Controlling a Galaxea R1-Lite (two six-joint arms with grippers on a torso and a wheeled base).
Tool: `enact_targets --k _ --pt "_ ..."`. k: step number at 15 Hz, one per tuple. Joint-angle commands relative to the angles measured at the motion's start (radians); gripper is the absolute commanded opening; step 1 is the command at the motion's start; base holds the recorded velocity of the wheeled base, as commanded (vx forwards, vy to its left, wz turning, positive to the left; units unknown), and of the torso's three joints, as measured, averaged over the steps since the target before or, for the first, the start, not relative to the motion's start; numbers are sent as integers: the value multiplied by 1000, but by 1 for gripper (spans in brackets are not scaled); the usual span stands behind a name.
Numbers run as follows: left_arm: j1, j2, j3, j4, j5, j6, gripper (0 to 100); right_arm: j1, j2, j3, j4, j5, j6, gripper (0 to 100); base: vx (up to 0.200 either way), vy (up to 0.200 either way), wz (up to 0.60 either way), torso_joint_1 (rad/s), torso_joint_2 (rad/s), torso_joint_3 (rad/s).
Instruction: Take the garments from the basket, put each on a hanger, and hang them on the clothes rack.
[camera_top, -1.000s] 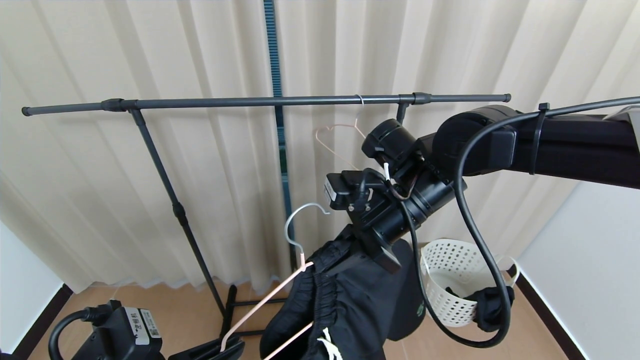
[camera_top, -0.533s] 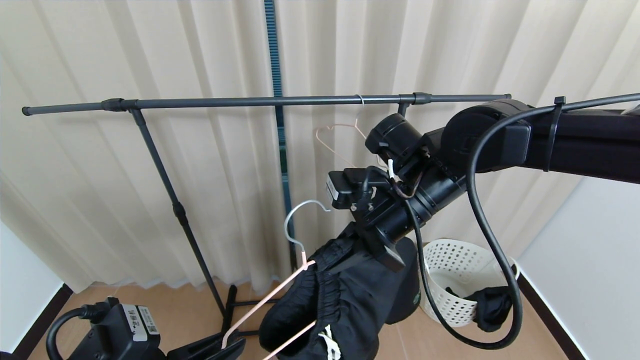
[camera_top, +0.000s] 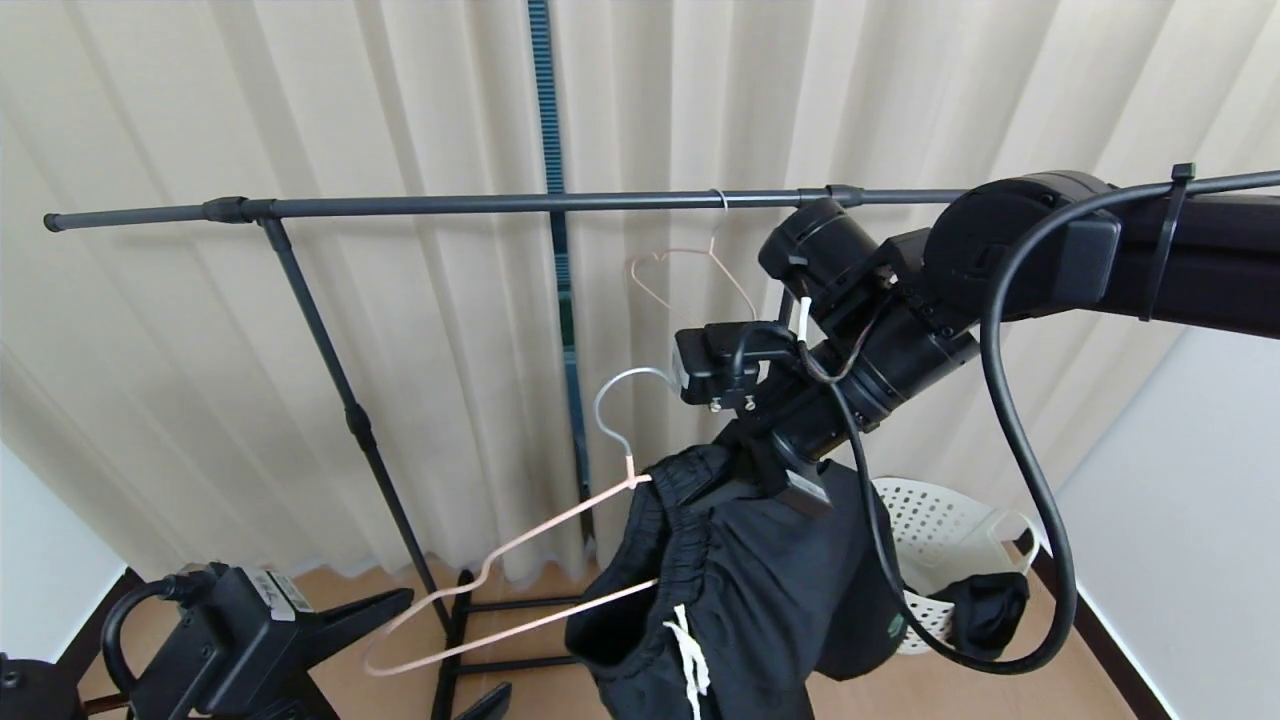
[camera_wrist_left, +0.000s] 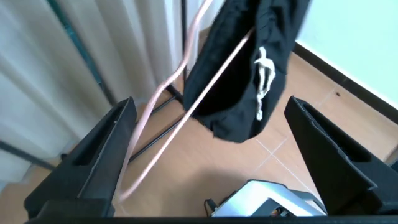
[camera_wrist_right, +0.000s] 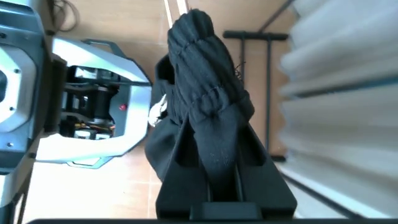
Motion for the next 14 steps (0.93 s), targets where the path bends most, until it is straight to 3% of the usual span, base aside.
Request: enact_targets --k 1,2,3,4,7,8,11,14 --pt "84 60 -31 0 -1 -31 100 -18 -17 -10 -5 -68 0 0 0 0 0 0 0 0" --pt "90 72 -36 0 -1 -46 100 -18 -17 -14 -10 -97 0 0 0 0 0 0 0 0" --pt "95 141 -56 -2 -13 -114 100 -16 -17 -25 -53 -212 6 0 0 0 0 0 0 0" --pt "98 176 -66 -2 -21 -132 100 -13 -15 -27 -89 -275 15 0 0 0 0 0 0 0" --pt "107 247 -97 -2 -21 -190 100 12 -15 -47 -118 -412 79 0 0 0 0 0 0 0" --pt "107 270 -103 -2 -21 -204 100 19 -15 -51 -118 -436 118 0 0 0 0 0 0 0" --pt "105 382 -163 0 -12 -290 100 67 -22 -62 -120 -482 345 0 0 0 0 0 0 0" --pt "101 455 -223 0 -5 -400 100 85 -49 -53 -117 -478 405 0 0 0 0 0 0 0"
